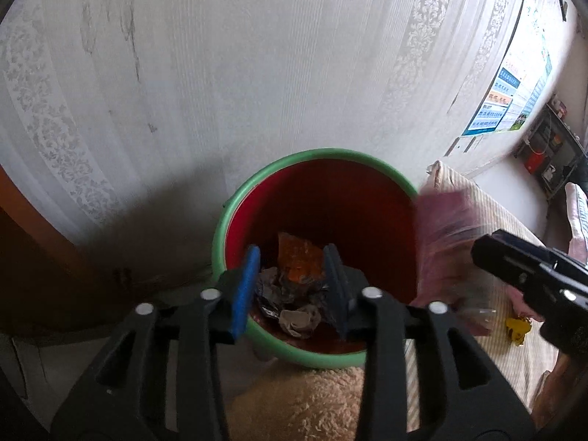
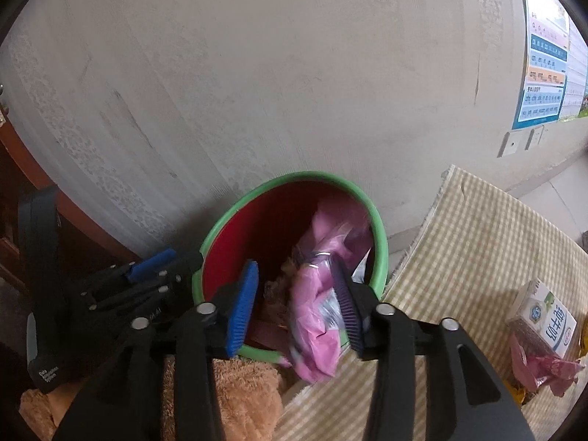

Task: Collect trash
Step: 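Open both tools to drop the paper and pink bag into the bin, then grasp the crumpled silver-brown wrapper with the left tool while the right tool grasps the yellow packet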

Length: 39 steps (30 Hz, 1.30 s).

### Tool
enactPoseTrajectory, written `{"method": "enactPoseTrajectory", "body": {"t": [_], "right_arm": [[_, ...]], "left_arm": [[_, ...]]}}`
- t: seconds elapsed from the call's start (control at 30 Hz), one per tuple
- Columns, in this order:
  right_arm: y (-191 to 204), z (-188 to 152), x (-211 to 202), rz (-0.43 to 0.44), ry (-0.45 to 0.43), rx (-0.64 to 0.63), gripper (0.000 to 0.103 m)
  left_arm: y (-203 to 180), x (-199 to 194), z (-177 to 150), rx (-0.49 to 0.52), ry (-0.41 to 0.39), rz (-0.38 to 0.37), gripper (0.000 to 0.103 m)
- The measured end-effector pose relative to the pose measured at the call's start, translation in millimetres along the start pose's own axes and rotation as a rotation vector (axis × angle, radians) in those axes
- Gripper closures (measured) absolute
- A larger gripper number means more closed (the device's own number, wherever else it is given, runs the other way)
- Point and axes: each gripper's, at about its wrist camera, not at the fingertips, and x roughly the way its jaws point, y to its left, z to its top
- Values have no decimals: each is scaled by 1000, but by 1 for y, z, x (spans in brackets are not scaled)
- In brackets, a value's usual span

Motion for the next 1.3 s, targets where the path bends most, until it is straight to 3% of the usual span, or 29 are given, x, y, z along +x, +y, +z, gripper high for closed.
{"method": "enactPoseTrajectory", "body": {"t": [0.17, 0.33, 0.53, 0.87, 1.03, 1.3], "right_arm": [[-21, -11, -26, -6, -33, 41, 52], [-62, -43, -68, -97, -43, 60, 52], [-119, -117, -109, -211, 28, 127, 52], [-167, -223, -131, -196, 149, 313, 52], [-175, -232, -141, -144, 169, 308, 52], [-169, -231, -144, -96, 192, 272, 52]], "left_arm": [[-7, -4, -3, 14, 8, -16, 59], [-36, -10, -11, 75, 14, -61, 55], [-93, -11, -36, 198, 66, -135, 51], [-167, 8, -75, 274, 211, -148, 50], [-188, 1, -77, 284, 215, -132, 50], [-187, -13, -71, 254, 191, -97, 46]]}}
